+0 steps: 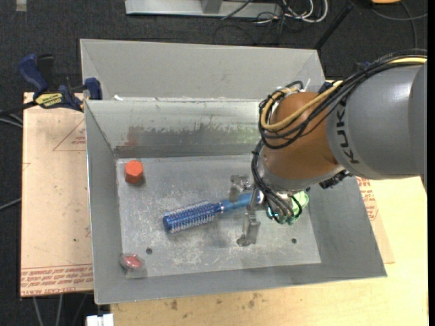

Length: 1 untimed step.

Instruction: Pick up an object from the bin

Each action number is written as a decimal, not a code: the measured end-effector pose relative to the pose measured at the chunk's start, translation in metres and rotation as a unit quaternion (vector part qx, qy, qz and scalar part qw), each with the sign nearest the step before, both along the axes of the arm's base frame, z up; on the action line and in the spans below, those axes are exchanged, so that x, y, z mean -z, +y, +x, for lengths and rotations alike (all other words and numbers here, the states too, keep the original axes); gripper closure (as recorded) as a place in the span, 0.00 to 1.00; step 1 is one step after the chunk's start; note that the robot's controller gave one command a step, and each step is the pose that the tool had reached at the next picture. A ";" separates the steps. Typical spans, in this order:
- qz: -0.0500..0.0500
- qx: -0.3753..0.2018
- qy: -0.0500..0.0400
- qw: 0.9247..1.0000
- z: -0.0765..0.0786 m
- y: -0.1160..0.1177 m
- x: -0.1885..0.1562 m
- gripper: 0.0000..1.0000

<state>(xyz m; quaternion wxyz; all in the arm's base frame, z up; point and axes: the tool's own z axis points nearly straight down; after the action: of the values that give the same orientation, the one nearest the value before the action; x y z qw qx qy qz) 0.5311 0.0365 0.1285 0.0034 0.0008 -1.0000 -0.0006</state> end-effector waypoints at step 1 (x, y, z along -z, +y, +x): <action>0.000 0.000 -0.005 1.000 0.052 0.003 0.042 0.00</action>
Offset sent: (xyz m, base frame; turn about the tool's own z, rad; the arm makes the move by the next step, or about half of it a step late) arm 0.0496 0.0030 -0.0391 -0.0017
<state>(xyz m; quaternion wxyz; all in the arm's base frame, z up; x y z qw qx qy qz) 0.5827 0.0400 0.0868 -0.0018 0.0012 -1.0000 -0.0009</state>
